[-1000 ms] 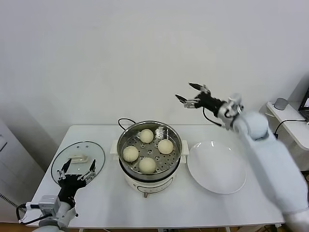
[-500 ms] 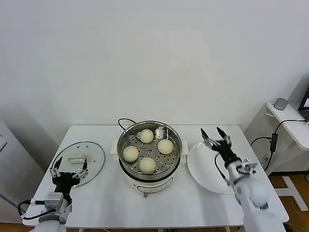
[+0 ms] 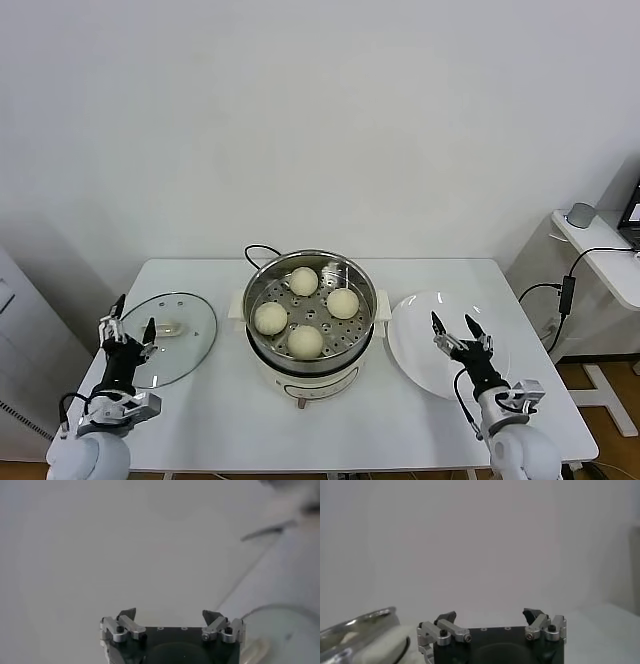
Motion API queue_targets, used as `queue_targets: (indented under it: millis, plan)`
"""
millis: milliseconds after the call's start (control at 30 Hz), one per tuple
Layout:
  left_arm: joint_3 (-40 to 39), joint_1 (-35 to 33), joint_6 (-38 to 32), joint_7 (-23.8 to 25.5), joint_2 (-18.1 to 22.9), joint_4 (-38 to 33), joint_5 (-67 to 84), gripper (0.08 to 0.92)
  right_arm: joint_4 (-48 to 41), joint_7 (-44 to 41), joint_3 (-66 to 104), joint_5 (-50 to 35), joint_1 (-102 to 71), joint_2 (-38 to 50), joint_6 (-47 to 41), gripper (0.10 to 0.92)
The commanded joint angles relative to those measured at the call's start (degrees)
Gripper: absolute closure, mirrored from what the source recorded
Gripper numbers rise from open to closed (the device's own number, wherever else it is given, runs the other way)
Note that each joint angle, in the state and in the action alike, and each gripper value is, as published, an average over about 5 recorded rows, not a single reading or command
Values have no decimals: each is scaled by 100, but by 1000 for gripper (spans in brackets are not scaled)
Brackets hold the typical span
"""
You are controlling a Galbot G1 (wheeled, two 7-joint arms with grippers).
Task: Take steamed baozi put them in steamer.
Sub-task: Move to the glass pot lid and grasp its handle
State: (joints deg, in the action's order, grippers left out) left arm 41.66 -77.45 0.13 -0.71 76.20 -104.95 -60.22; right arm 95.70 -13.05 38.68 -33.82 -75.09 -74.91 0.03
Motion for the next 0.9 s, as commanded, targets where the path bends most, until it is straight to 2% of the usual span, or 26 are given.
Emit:
queue_targets:
  millis: [33,400,900]
  plan:
    - [-148,430,-659,-602,-801,1799,-1950,177,-87,102,18,141,-122,-163,12,203]
    - [-267,619,-783,-713,-686,2246,-1795,177,-203,103,-38,350,14,-282,-17,203]
    - [-344,1099,-656,-804,-824,2784,-1989,177,-195,99,-42,436,-80,-370,22,203]
